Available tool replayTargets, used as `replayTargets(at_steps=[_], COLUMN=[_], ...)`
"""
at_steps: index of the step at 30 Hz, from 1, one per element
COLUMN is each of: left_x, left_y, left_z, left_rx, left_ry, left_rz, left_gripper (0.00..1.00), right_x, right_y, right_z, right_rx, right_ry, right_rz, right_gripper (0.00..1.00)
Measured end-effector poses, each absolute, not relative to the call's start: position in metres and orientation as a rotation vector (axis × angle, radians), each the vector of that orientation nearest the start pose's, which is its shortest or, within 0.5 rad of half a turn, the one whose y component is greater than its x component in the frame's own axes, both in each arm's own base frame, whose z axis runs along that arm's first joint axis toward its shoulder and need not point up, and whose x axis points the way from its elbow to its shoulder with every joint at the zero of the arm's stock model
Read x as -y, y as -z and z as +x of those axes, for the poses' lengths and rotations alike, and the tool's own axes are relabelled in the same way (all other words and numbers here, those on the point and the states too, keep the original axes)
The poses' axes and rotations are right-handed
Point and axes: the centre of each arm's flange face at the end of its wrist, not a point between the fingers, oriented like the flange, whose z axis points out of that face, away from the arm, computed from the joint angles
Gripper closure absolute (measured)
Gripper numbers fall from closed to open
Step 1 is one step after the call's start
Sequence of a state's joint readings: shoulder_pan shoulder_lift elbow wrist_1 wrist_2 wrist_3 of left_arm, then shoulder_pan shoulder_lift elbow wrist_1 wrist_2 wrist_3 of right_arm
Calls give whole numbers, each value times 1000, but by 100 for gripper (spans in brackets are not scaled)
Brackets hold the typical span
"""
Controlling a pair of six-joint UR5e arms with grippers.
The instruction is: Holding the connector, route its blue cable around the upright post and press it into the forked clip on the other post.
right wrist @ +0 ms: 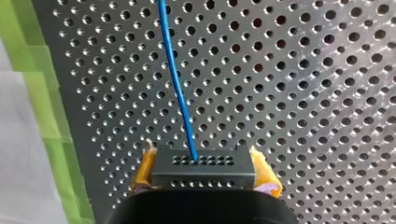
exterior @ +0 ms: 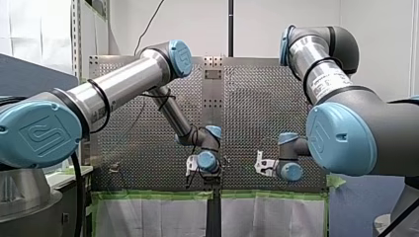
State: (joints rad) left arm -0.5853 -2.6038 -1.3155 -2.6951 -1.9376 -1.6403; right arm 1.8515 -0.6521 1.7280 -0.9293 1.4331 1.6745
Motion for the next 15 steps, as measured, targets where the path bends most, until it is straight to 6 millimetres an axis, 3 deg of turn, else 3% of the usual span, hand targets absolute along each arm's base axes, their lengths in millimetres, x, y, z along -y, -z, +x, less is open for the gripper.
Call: replayTargets(at_steps=[15], left_x=[476], left_y=[-20], left_z=[571], left_rx=[-1845], left_ry=[87], left_rz=[241], left_gripper=[99], right_x=[560], right_y=[29], right_z=[310], right_rx=[1183], right_ry=[-1492], right_rz=[1591], right_gripper=[100])
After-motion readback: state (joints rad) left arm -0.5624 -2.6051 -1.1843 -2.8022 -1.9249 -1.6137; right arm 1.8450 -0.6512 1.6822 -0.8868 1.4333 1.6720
